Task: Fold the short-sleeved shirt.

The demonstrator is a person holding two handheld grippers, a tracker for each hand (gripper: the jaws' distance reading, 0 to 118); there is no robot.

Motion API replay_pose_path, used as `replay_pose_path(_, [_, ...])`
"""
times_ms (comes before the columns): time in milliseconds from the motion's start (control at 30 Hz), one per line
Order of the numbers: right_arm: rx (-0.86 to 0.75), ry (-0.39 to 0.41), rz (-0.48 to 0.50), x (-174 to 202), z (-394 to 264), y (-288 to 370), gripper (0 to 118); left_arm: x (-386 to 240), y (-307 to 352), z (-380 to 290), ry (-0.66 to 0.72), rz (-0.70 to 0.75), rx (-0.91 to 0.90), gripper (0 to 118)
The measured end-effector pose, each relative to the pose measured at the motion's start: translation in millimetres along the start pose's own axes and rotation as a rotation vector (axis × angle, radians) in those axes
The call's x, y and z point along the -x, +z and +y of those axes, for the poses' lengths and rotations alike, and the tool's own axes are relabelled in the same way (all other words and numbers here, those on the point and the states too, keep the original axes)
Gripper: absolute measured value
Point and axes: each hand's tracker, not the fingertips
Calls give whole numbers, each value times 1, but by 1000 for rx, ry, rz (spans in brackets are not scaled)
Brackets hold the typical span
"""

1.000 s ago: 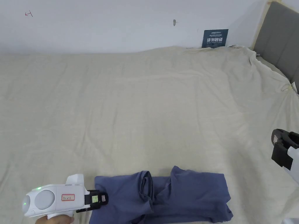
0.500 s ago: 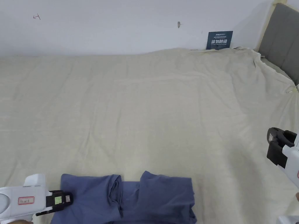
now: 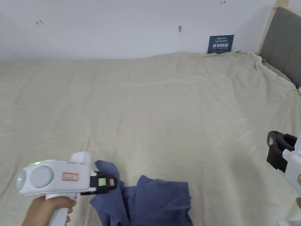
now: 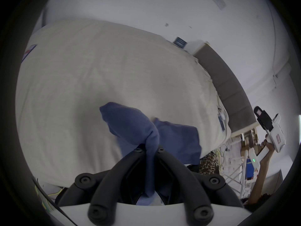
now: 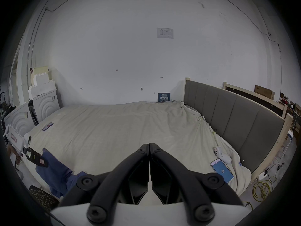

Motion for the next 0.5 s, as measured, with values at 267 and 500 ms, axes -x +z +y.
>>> replay_pose_path(267, [2, -13, -28, -14, -5, 9, 0, -58, -94, 0, -117, -47, 146, 5])
replay_pose_path(500, [12, -21, -51, -23, -11, 15, 0, -104, -167, -21, -223, 28, 252, 6])
